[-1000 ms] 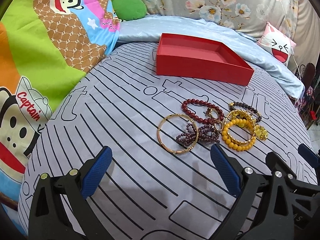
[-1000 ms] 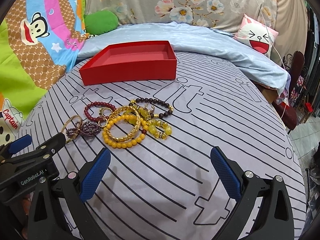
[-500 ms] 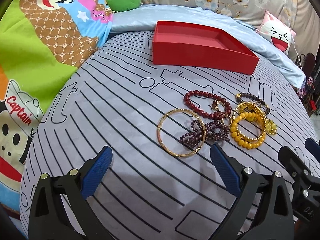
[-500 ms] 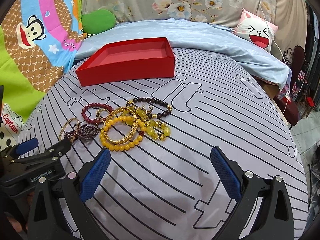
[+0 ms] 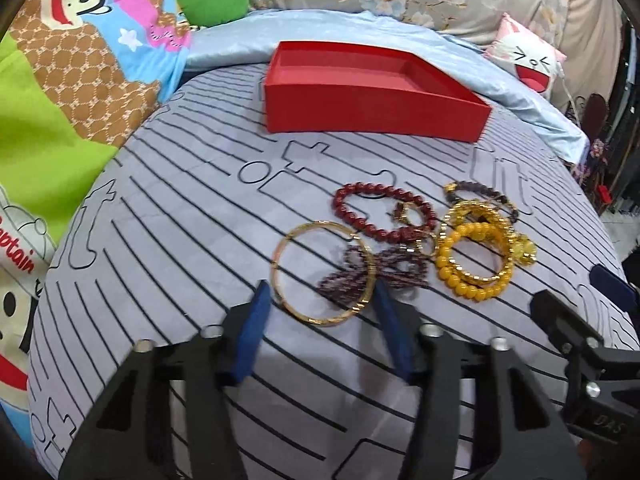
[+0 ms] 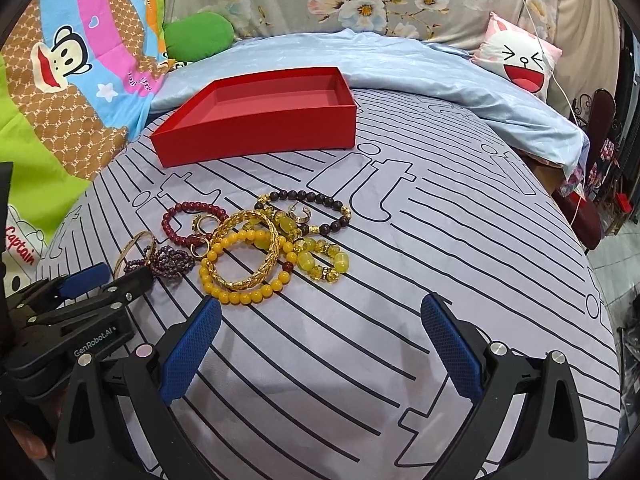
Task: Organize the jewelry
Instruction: 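Move the left gripper to the thin gold bangle and grasp its rim, then grasp the twisted gold bangle with the right gripper while the left gripper holds the thin bangle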
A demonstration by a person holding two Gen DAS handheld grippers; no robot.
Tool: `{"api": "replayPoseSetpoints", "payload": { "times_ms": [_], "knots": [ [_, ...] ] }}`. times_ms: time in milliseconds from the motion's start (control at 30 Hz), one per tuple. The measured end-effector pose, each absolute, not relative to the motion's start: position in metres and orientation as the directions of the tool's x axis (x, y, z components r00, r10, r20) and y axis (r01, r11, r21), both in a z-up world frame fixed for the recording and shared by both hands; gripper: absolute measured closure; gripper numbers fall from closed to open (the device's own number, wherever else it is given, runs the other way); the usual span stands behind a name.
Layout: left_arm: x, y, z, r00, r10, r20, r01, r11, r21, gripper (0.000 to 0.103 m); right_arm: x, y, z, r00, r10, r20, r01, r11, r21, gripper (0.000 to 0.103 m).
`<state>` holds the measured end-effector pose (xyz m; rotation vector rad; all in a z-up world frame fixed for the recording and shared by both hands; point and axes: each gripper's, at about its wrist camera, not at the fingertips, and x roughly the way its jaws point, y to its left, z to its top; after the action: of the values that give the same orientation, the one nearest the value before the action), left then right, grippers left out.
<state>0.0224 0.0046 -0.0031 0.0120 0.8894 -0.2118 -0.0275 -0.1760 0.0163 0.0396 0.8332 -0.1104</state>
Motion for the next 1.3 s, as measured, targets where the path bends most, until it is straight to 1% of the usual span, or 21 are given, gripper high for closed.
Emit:
{"api": "replayPoseSetpoints", "payload": {
  "times_ms": [133, 167, 233, 267, 433, 467, 533, 567, 600, 667, 833, 867, 933, 1033, 1167, 1300],
  "knots": [
    [0.022, 0.004, -0.002, 0.61, -0.198, -0.767, 0.199, 0.975, -0.094, 0.057, -0.028, -0.175, 0.016, 0.668, -0.081, -0.74, 0.111, 0.994, -0.009, 0.006],
    [0.021, 0.005, -0.001, 0.61, -0.205, -0.765, 0.201, 0.974, -0.101, 0.06, -0.027, -0.175, 0.016, 0.667, -0.081, -0.74, 0.111, 0.994, -0.008, 0.006],
    [0.019, 0.005, 0.002, 0.616, -0.214, -0.758, 0.209, 0.972, -0.105, 0.076, -0.027, -0.176, 0.017, 0.668, -0.08, -0.74, 0.112, 0.994, -0.006, 0.006],
    [0.018, 0.004, 0.004, 0.612, -0.222, -0.759, 0.218, 0.97, -0.108, 0.089, -0.027, -0.176, 0.017, 0.668, -0.079, -0.74, 0.112, 0.994, -0.005, 0.006],
    [0.019, 0.005, 0.002, 0.595, -0.22, -0.773, 0.216, 0.97, -0.111, 0.088, -0.027, -0.175, 0.018, 0.668, -0.073, -0.741, 0.103, 0.995, -0.005, 0.006],
    [0.019, 0.006, 0.001, 0.592, -0.225, -0.774, 0.214, 0.97, -0.118, 0.087, -0.027, -0.174, 0.019, 0.668, -0.073, -0.741, 0.102, 0.995, -0.006, 0.006],
    [0.018, 0.011, 0.003, 0.6, -0.228, -0.767, 0.2, 0.971, -0.133, 0.069, -0.028, -0.175, 0.019, 0.669, -0.073, -0.74, 0.103, 0.995, -0.005, 0.007],
    [0.017, 0.014, 0.004, 0.607, -0.224, -0.762, 0.189, 0.973, -0.135, 0.05, -0.027, -0.175, 0.019, 0.669, -0.073, -0.74, 0.104, 0.995, -0.004, 0.007],
    [0.016, 0.02, 0.008, 0.628, -0.22, -0.746, 0.171, 0.975, -0.144, 0.039, -0.027, -0.175, 0.019, 0.667, -0.073, -0.742, 0.105, 0.994, -0.003, 0.007],
    [0.016, 0.026, 0.012, 0.642, -0.223, -0.734, 0.16, 0.975, -0.156, 0.034, -0.026, -0.175, 0.018, 0.664, -0.072, -0.744, 0.106, 0.994, -0.002, 0.007],
    [0.033, 0.039, 0.002, 0.612, -0.204, -0.764, 0.107, 0.979, -0.175, 0.036, -0.024, -0.174, 0.016, 0.662, -0.067, -0.747, 0.097, 0.995, -0.003, 0.007],
    [0.034, 0.039, 0.001, 0.608, -0.207, -0.767, 0.107, 0.978, -0.179, 0.04, -0.024, -0.174, 0.016, 0.662, -0.067, -0.747, 0.096, 0.995, -0.005, 0.007],
    [0.035, 0.037, -0.001, 0.598, -0.225, -0.769, 0.116, 0.974, -0.195, 0.041, -0.024, -0.173, 0.016, 0.662, -0.069, -0.746, 0.093, 0.996, -0.009, 0.007],
    [0.034, 0.03, -0.002, 0.598, -0.223, -0.77, 0.139, 0.975, -0.175, 0.042, -0.023, -0.173, 0.015, 0.659, -0.069, -0.749, 0.094, 0.996, -0.009, 0.007],
    [0.033, 0.027, -0.002, 0.6, -0.232, -0.765, 0.155, 0.973, -0.173, 0.049, -0.023, -0.173, 0.015, 0.658, -0.069, -0.75, 0.096, 0.995, -0.008, 0.007],
    [0.032, 0.026, -0.003, 0.602, -0.233, -0.764, 0.158, 0.972, -0.172, 0.049, -0.023, -0.174, 0.014, 0.657, -0.069, -0.751, 0.097, 0.995, -0.007, 0.007]
  ]
}}
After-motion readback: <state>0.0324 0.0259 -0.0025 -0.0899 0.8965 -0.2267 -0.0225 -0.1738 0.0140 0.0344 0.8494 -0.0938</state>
